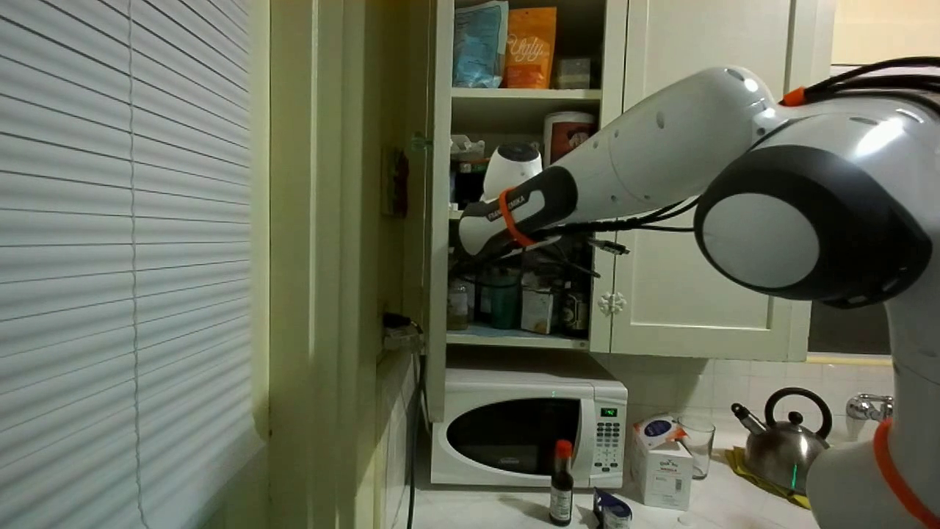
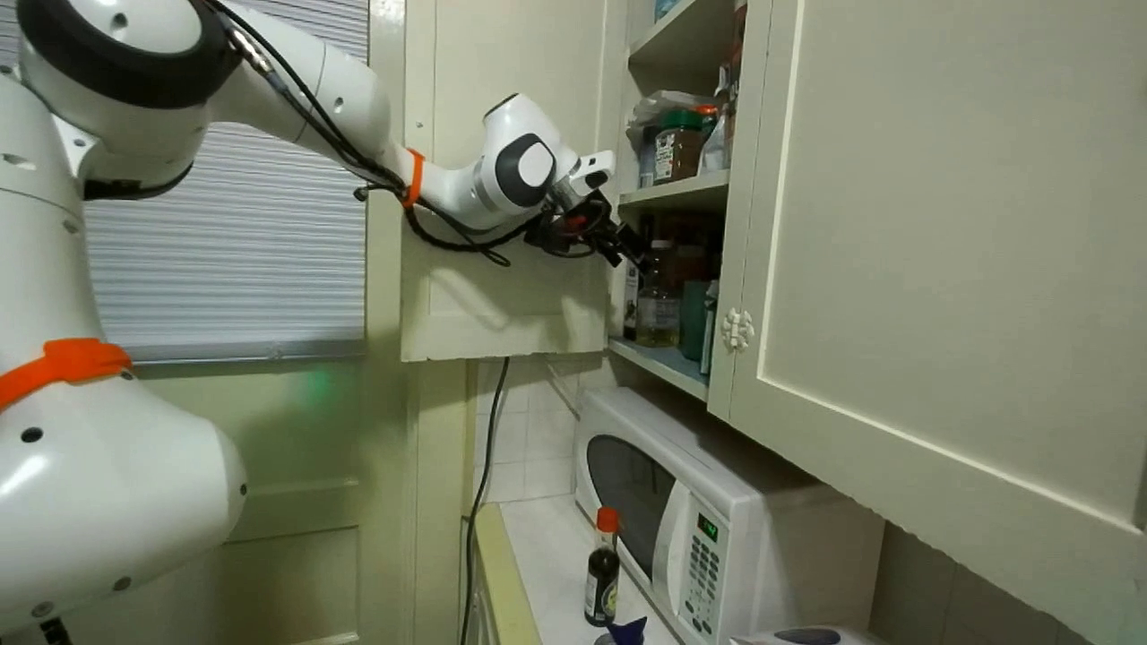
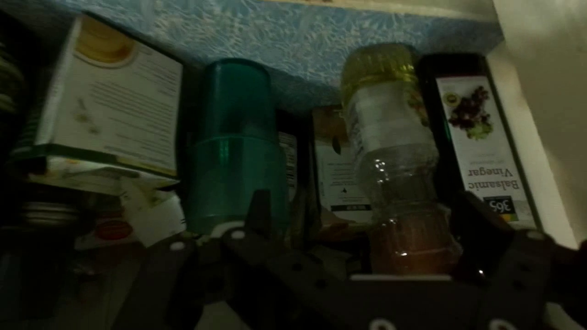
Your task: Put the clear bottle on the bottom shelf of the open upper cabinet.
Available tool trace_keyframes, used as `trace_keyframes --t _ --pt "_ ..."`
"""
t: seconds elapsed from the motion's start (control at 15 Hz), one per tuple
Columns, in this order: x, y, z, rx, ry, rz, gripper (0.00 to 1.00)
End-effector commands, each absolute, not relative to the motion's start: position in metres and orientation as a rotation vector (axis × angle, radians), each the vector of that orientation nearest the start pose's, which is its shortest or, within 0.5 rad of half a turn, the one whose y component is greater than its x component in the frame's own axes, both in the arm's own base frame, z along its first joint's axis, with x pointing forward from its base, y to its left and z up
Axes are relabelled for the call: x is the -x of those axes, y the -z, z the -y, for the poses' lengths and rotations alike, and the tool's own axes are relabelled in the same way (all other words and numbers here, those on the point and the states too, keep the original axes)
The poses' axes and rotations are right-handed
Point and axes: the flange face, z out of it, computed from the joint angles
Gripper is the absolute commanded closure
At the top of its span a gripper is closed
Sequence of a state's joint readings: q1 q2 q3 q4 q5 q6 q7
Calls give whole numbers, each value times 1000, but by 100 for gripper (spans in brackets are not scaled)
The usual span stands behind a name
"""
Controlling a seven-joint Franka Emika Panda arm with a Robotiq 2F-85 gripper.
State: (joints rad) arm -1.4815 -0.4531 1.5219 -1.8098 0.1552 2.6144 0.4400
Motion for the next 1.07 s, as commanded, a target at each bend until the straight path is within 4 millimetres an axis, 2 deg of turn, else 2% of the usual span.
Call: trace_keyframes --t 0.0,0.27,0.4,0.67,0.8,0.93,1.0 --pt "-567 -602 -126 3066 1140 -342 0" --pt "-531 -591 -90 3004 959 -151 0" --pt "-502 -587 -79 2922 865 -93 0" --pt "-431 -577 -60 2756 566 -16 0" --pt "-392 -564 -52 2734 356 -15 0" --pt "-354 -541 -40 2754 133 23 0" --pt "-393 -560 -44 2765 248 10 0"
